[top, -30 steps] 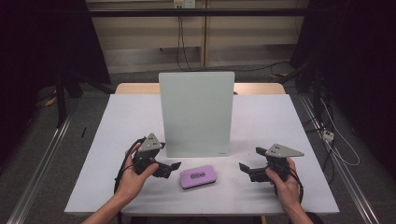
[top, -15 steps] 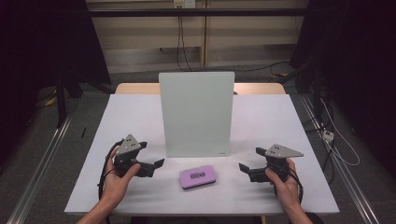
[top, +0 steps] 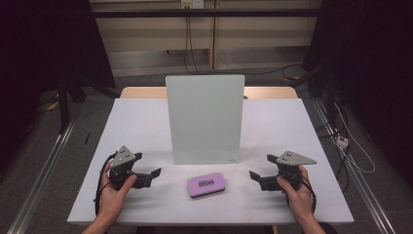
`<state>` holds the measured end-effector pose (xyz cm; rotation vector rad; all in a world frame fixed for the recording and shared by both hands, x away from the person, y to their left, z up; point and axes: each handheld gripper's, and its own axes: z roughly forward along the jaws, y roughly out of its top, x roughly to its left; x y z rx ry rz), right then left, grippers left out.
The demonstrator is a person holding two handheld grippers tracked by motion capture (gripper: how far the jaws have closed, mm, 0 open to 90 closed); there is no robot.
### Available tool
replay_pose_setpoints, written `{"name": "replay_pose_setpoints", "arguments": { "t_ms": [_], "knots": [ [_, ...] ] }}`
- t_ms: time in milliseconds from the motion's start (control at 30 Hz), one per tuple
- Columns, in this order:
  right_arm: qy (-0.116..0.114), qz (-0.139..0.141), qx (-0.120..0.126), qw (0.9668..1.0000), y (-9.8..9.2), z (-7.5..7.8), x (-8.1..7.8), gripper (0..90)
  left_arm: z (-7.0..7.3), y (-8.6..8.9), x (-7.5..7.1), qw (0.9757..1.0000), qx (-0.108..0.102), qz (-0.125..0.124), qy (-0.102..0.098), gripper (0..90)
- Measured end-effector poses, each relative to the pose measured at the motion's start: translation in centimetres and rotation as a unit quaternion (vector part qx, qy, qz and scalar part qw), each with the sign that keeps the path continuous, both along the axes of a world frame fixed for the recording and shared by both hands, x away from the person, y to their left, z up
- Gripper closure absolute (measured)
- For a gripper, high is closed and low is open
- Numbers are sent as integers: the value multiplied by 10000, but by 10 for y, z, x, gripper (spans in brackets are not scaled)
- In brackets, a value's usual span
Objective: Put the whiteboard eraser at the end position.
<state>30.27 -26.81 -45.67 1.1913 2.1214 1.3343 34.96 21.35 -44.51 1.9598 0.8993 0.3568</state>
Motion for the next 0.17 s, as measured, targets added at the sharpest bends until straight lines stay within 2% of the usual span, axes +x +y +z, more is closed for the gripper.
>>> {"name": "replay_pose_setpoints", "arguments": {
  "t_ms": [67, 167],
  "knots": [
    [5, -7, -8, 10000, 0, 0, 0, 58, -3, 0, 1, 9999, -55, 42, 74, 59],
    [14, -11, 20, 10000, 0, 0, 0, 58, -3, -1, 2, 10000, 32, 56, 52, 60]
  ]
}}
